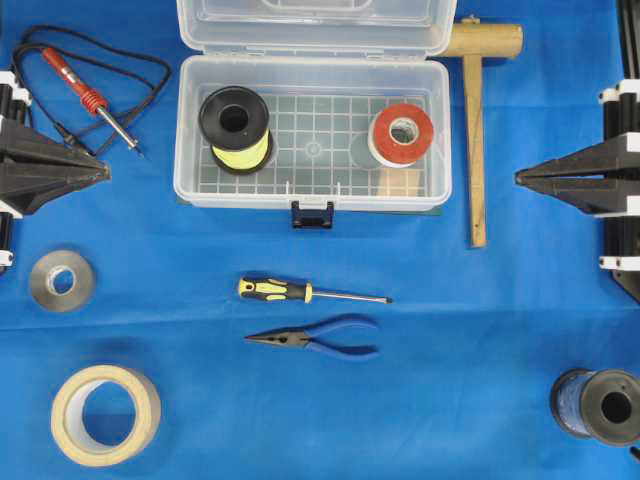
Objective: Close the tool box with the left arm.
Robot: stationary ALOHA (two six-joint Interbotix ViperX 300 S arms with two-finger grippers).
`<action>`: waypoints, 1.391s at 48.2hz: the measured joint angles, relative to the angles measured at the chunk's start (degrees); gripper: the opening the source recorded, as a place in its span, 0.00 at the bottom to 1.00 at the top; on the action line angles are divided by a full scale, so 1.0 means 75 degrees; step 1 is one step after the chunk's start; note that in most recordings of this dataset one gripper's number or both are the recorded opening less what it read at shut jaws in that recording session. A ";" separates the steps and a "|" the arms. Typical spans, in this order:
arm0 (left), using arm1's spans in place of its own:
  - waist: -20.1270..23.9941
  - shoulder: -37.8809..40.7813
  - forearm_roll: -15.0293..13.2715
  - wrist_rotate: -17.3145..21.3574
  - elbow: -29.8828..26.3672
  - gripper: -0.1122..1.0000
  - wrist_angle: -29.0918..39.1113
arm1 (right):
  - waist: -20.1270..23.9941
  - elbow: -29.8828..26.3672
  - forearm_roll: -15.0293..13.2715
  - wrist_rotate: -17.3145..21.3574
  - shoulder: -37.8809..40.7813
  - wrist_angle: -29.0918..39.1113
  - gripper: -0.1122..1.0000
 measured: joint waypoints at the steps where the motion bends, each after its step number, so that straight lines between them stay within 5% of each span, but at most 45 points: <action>1: 0.0000 0.0012 -0.0012 0.0000 0.0000 0.10 0.0000 | 0.0000 0.0000 0.0000 0.0000 0.0000 -0.0012 0.10; 18: 0.0363 0.0504 -0.0188 0.0105 -0.0715 0.10 0.0820 | -0.0187 -0.0410 0.0000 0.0000 0.0000 0.0691 0.10; 42: 0.2824 0.2473 -0.0188 0.1395 -0.3504 0.12 0.3012 | -0.0199 -0.0422 0.0000 0.0012 0.0129 0.0832 0.10; 47: 0.3340 0.2941 -0.0188 0.1617 -0.4031 0.24 0.3516 | -0.0199 -0.0410 0.0000 0.0023 0.0141 0.0949 0.10; 60: 0.4371 0.4605 -0.0164 0.1699 -0.5555 0.88 0.5250 | -0.0199 -0.0410 0.0000 0.0023 0.0270 0.0996 0.10; 67: 0.4688 0.5555 -0.0059 0.1793 -0.6551 0.90 0.6105 | -0.0199 -0.0410 0.0000 0.0012 0.0434 0.1020 0.10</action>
